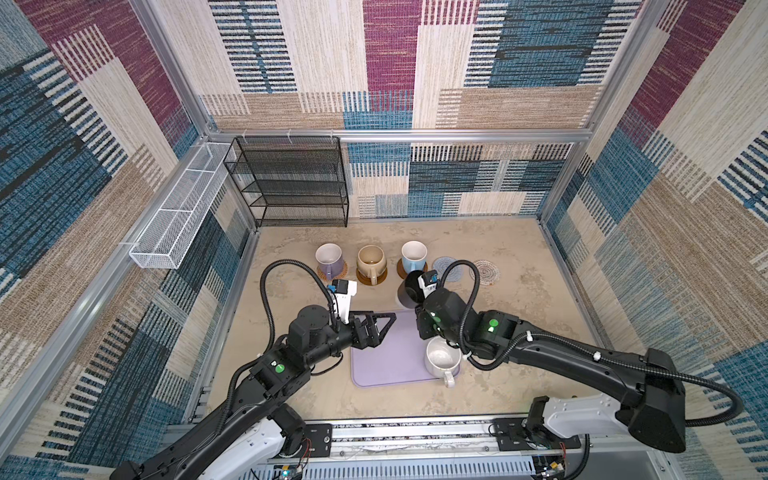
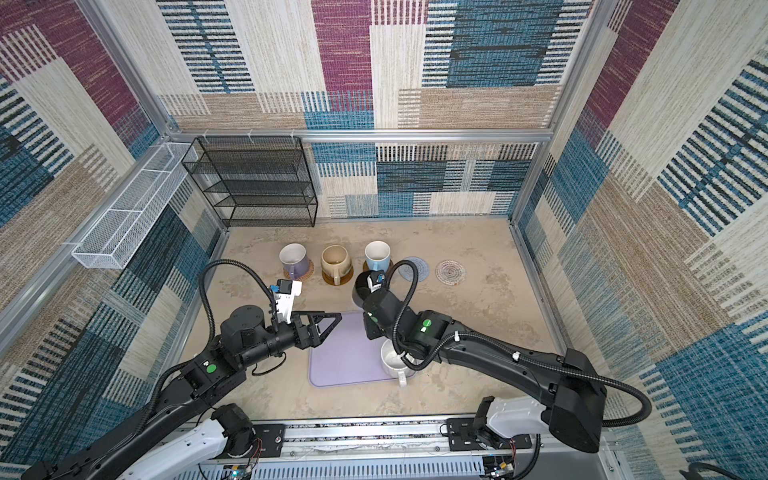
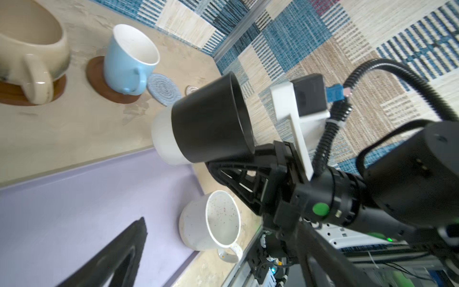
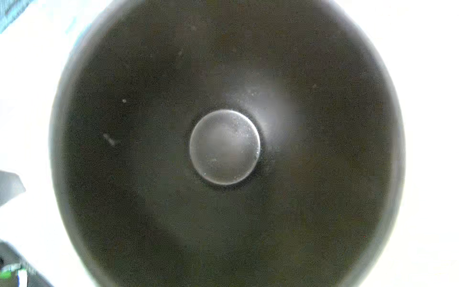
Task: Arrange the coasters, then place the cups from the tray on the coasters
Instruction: 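Lift and carry the black mug with the right gripper to the blue woven coaster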
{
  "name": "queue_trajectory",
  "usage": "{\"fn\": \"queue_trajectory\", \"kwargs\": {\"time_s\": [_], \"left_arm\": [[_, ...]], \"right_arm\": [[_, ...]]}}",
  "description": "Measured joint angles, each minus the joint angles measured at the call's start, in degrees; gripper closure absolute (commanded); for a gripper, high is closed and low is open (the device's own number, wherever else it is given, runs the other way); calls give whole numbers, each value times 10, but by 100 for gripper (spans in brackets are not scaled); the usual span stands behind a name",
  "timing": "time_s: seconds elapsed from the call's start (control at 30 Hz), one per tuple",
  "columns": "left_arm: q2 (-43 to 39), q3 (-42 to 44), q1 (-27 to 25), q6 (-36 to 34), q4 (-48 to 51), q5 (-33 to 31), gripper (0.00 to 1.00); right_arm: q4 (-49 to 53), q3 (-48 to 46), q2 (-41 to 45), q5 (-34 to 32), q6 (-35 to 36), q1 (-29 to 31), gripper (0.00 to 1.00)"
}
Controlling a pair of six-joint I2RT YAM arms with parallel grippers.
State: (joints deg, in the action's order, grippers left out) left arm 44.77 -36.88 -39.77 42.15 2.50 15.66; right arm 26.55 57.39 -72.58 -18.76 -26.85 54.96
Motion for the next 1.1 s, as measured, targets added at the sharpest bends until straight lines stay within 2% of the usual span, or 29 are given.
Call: {"fn": "queue_trajectory", "kwargs": {"time_s": [0.13,0.3,0.53,0.83,1.1], "left_arm": [[60,-39,0,-2,-18,26,1],[156,-95,0,-7,-18,27,1],[277,-177,0,-19,-14,7,1],[402,-267,0,-20,-16,-20,1],[418,-282,-19,-21,-15,-82,1]], "right_arm": [[1,0,17,27,30,-72,100],[8,14,6,58,67,-168,100],[16,64,-79,96,100,-277,100],[49,166,-223,98,117,-339,100],[59,221,-309,101,121,-347,100]]}}
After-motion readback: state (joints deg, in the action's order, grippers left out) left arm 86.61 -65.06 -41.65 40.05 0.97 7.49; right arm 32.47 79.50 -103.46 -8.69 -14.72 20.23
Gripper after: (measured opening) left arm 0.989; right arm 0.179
